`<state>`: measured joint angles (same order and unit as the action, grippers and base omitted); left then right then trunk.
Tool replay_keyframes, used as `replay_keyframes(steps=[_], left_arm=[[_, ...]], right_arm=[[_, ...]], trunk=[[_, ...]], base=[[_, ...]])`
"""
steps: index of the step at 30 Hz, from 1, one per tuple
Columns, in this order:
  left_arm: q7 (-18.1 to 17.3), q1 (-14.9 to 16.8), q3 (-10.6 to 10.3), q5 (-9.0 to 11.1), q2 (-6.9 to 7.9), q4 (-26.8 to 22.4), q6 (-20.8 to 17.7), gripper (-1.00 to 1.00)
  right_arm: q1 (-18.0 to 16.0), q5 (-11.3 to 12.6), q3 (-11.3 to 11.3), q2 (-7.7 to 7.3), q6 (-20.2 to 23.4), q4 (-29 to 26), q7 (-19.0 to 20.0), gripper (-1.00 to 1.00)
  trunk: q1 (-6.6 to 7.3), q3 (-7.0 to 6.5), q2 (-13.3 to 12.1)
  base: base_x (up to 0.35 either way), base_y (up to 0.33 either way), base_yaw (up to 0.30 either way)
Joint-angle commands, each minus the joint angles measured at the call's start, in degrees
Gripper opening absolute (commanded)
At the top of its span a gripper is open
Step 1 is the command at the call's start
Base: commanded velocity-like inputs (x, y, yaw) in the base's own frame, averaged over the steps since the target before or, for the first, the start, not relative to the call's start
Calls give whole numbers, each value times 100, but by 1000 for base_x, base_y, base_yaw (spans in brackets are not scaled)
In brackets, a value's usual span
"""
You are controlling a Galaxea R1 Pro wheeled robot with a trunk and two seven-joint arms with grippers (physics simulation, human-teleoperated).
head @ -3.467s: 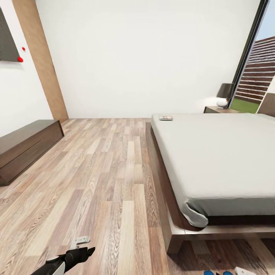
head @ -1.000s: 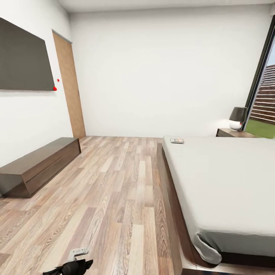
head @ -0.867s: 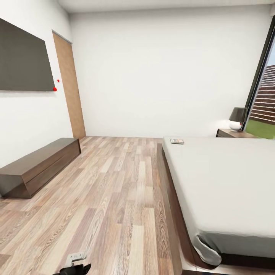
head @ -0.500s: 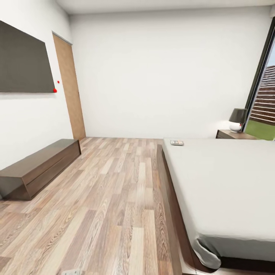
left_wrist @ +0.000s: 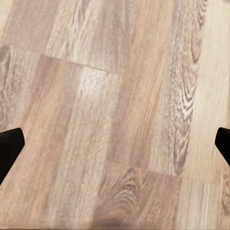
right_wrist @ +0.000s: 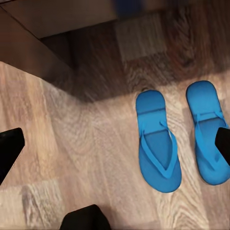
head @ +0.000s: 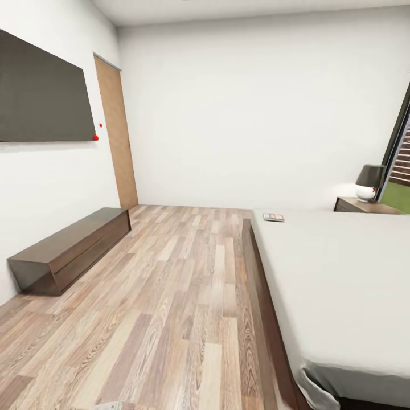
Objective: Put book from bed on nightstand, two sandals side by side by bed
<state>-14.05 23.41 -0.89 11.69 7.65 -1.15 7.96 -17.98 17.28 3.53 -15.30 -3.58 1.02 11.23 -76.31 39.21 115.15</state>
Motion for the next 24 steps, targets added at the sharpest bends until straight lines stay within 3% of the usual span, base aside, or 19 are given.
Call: replay_keyframes(steps=[1,4,6,8,10,13,18,24], left_arm=[[-27,5,-12,44,0,10,12,100],[-27,5,-15,44,-3,10,13,100],[-27,5,-16,44,-6,10,13,100],[-27,5,-16,44,-6,10,13,100],[-27,5,-16,44,-8,10,13,100],[-27,5,-16,44,-8,10,13,100],[-27,5,-17,44,-9,10,13,100],[-27,5,-17,44,-9,10,13,100]], right_arm=[[-4,23,30,5,-20,12,35,100],[-4,16,26,44,-20,13,36,100],[-4,14,25,175,-22,13,37,100],[-4,10,22,387,-24,13,35,100],[-4,6,13,710,-27,12,34,100],[-4,1,5,952,-27,12,34,100],[-4,3,6,1056,-21,12,37,100],[-4,3,6,1071,-20,12,37,100]], trunk=[[23,-13,-39],[45,-30,-79],[45,-30,-79],[89,-66,-159],[133,-102,-239],[199,-156,-360],[309,-246,-560],[441,-354,-801]], base=[[0,0,277],[0,0,257],[0,0,143],[0,0,73],[0,0,34],[0,0,15],[0,0,4],[0,0,0]])
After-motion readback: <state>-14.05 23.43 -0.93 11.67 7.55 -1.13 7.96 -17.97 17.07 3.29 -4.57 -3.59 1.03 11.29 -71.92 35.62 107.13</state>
